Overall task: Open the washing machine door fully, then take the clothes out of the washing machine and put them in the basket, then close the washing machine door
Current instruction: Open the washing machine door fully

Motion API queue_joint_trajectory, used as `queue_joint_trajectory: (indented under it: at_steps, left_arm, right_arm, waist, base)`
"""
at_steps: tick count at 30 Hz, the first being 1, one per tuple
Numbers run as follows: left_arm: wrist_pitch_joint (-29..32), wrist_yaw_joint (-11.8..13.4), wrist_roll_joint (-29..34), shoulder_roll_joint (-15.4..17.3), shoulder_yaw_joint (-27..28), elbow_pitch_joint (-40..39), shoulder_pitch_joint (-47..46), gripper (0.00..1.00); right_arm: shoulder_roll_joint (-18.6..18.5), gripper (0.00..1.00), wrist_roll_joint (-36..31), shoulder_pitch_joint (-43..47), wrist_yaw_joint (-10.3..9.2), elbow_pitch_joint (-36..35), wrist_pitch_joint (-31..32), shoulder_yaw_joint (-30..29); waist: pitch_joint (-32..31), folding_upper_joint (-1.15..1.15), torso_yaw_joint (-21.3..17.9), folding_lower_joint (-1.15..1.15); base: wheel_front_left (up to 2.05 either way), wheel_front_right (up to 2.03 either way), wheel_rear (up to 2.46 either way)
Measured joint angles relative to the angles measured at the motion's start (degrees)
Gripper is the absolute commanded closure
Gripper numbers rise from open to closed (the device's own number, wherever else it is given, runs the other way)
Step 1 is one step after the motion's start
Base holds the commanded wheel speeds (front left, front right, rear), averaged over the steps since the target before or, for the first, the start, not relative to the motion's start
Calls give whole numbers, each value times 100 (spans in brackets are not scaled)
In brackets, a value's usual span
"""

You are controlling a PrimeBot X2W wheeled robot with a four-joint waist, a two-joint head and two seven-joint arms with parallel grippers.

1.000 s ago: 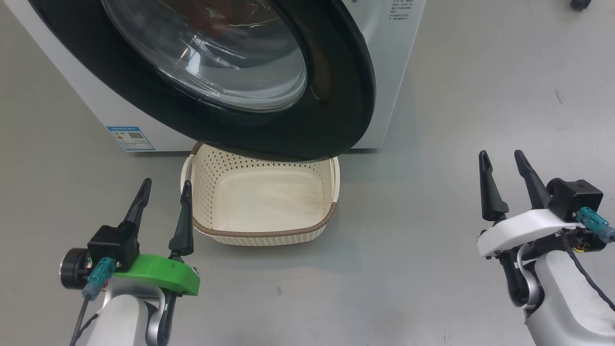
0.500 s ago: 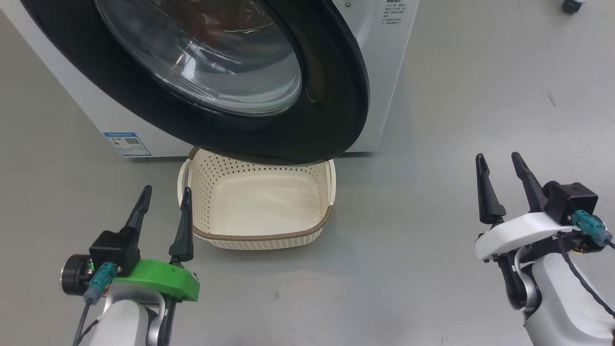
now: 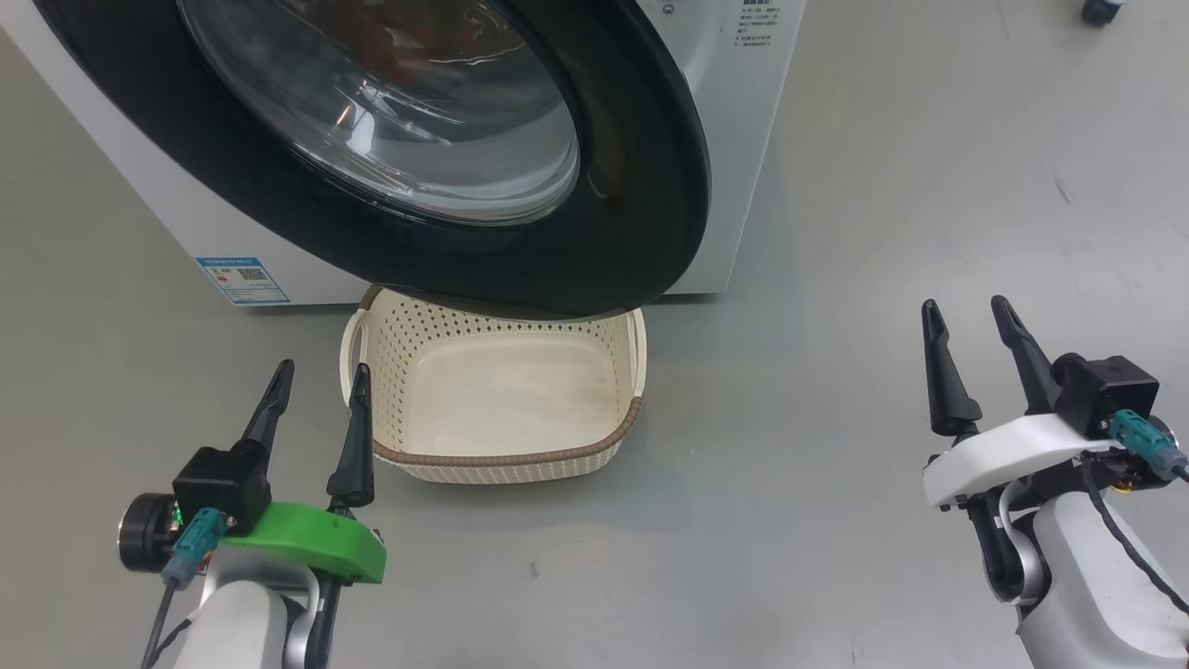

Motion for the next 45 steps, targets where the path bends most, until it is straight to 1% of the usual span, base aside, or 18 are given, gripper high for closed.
queue_joint_trajectory:
  at_steps: [1,2,10,13,15,21,23,25,32,36,41,42,43,45]
  left_arm:
    - [0,0,0,0,0,0,0,0]
    - [0,0,0,0,-1,0,0,0]
    - [0,0,0,1,-2,0,1,0]
    - [0,0,0,1,-1,0,1,0]
    - [0,0,0,1,1,-1,0,0]
    - [0,0,-2,1,-2,-2,-1,0]
    - [0,0,-2,2,-7,-3,-2,0]
    - [0,0,-3,2,-13,-7,-4,0]
    - [0,-18,-18,4,-132,-21,-29,0]
    - [0,-24,-18,4,-186,-25,-109,0]
    - [0,-24,-43,4,-232,-33,-172,0]
    - [0,-24,-43,4,-249,-33,-181,0]
    - [0,-24,-43,4,-249,-33,-181,0]
    - [0,-24,-45,4,-286,-32,-190,0]
  right_arm:
    - [3,23,-3,1,0,-3,0,-16]
    - [8,100,-3,1,0,-12,0,-35]
    - [49,100,-1,5,20,21,0,-33]
    - [104,100,91,5,86,20,0,-81]
    - [222,100,316,2,182,8,0,-175]
    - [756,100,1478,-124,625,-107,33,-537]
    - [915,100,1973,-251,720,-157,147,-690]
    - [1007,100,2571,-399,775,-215,285,-883]
    - [995,100,4676,-1030,790,-316,1029,-1573]
    - [962,100,5665,-1384,790,-279,1605,-1807]
    - [939,100,6504,-1783,789,-103,2363,-1889]
    - [928,100,6583,-1846,789,-55,2507,-1875]
    - [928,100,6583,-1846,789,-55,2507,-1875]
    - [917,100,6722,-1957,764,53,2805,-1798]
  waist:
    - [2,0,-1,0]
    - [4,0,-2,0]
    - [27,0,-5,0]
    - [42,0,-6,0]
    - [56,0,-8,0]
    - [98,0,-14,0]
    - [110,0,-10,0]
    - [123,0,-2,0]
    - [239,0,71,0]
    - [295,0,154,0]
    - [369,0,279,0]
    - [382,0,308,0]
    - [382,0,308,0]
    - [404,0,363,0]
  base:
    - [0,0,0]
    - [0,0,0]
    - [0,0,0]
    - [0,0,0]
    - [0,0,0]
    - [0,0,0]
    - [0,0,0]
    - [0,0,0]
    - [0,0,0]
    - [0,0,0]
    - [0,0,0]
    - [0,0,0]
    - [0,0,0]
    - [0,0,0]
